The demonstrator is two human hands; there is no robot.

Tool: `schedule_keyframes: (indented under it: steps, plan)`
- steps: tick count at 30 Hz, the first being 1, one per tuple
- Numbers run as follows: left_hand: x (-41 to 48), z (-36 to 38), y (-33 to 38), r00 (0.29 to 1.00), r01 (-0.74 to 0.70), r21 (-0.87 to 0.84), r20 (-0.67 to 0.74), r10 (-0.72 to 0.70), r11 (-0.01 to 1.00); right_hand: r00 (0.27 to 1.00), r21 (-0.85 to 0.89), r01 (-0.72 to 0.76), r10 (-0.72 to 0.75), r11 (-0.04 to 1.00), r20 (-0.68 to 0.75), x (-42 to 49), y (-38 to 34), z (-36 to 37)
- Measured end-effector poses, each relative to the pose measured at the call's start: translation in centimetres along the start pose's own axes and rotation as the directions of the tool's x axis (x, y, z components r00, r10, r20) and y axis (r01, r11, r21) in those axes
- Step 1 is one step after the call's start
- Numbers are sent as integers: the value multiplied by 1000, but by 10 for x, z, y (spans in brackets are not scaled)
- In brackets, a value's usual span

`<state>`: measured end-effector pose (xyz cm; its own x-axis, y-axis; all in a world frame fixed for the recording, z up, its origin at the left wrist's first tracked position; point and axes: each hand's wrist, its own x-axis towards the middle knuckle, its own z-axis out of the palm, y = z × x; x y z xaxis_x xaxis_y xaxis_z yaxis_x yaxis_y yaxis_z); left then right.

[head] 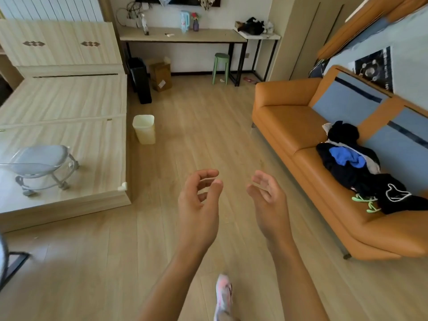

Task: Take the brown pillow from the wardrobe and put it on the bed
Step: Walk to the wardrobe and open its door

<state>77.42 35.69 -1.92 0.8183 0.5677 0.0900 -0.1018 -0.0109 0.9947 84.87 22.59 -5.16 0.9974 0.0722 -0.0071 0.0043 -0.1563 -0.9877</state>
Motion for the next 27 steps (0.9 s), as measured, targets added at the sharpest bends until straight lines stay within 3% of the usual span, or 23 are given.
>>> schedule_keyframes:
  steps: [7, 15, 27]
  plan:
    - [129, 39, -26, 1000, 6, 47, -7, -5, 999, 999, 56, -19, 18, 998, 27, 140, 9, 44]
    - [300, 89, -20, 999, -38, 54, -28, 40, 998, 996, 82, 26, -32, 996, 78, 325, -27, 88]
    - [527, 140, -58, 999, 43, 2, -18, -43, 999, 998, -49, -26, 28, 998, 51, 535, -18, 150]
